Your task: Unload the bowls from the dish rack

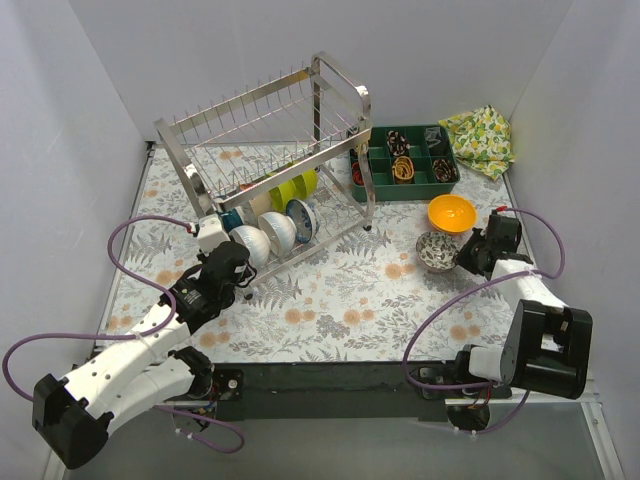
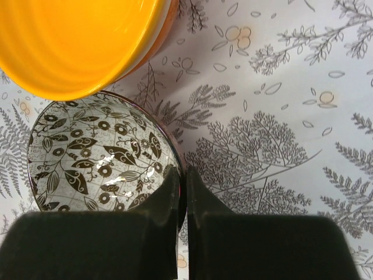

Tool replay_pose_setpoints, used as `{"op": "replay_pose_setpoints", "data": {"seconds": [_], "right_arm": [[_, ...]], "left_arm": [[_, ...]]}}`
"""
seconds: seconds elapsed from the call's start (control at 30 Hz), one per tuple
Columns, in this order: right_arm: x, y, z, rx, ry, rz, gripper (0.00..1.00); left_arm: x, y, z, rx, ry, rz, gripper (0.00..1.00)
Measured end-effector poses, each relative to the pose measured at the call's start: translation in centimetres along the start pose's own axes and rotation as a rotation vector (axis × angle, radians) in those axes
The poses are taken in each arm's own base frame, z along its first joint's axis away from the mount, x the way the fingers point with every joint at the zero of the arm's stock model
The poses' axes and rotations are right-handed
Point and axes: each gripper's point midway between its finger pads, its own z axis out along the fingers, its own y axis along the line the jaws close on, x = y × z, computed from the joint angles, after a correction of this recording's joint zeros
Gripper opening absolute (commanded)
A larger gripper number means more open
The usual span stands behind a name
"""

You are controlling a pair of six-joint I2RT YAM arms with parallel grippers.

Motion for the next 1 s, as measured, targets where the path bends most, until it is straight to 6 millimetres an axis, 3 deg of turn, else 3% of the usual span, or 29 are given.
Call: {"op": "replay_pose_setpoints", "data": {"seconds": [0.1,0.17,0.2,0.23,0.33,0.6,0.77,1.0], "right_arm": [[-0.7,0.2,0.6,-0.009,0.002,0.005,0.01],[-0.6,0.3,0.6,-0.019,0.006,0.005,0.10],[-0.5,0.4,0.5,-0.025,0.011,0.003,0.16],[-0.4,0.4,0.5,-0.029,0.013,0.001,0.30],[0.0,0.6,0.0,-0.048,0.012,-0.007,0.56],[-2.2,2.9,-3.7,-0.147,-0.114,-0.053,0.96],[-2.2,6.4,-5.7,-0.247,-0.164,-0.165,0.99],[1.9,13.6,-7.1,-0.446,-0.118,-0.365,0.99]], "left_arm": [[0.0,0.0,0.0,0.000,0.000,0.000,0.02],[0.0,0.0,0.0,0.000,0.000,0.000,0.02],[0.0,0.0,0.0,0.000,0.000,0.000,0.02],[0.0,0.0,0.0,0.000,0.000,0.000,0.02],[0.0,0.0,0.0,0.000,0.000,0.000,0.02],[0.0,0.0,0.0,-0.001,-0.001,0.000,0.02],[0.0,0.0,0.0,-0.001,-0.001,0.000,0.02],[0.0,0.0,0.0,-0.001,-0.001,0.000,0.02]]}}
